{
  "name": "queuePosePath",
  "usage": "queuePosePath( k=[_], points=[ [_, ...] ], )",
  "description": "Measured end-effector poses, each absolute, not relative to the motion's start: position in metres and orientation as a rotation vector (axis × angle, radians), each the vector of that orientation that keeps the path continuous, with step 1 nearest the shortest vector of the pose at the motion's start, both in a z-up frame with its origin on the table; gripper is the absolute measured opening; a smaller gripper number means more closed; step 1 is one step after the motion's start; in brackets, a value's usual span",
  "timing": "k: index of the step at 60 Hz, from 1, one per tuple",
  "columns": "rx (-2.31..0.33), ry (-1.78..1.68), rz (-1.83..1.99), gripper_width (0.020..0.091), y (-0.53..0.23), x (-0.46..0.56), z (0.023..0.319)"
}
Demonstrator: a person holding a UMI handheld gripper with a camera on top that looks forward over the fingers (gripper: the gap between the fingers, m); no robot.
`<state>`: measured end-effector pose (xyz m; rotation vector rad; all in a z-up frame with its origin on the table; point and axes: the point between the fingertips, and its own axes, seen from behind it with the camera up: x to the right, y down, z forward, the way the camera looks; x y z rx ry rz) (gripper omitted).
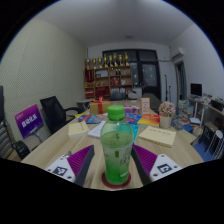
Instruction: Pour water
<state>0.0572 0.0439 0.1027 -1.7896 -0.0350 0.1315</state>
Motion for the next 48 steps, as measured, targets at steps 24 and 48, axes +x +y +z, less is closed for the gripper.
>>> queuePosePath(
  k=[24, 48],
  points=[
    [-1.948, 0.037, 0.052, 0.0842, -0.142, 0.097, 0.260],
    [-1.890, 0.010, -0.010, 0.0837, -0.224, 0.106, 0.317]
  ],
)
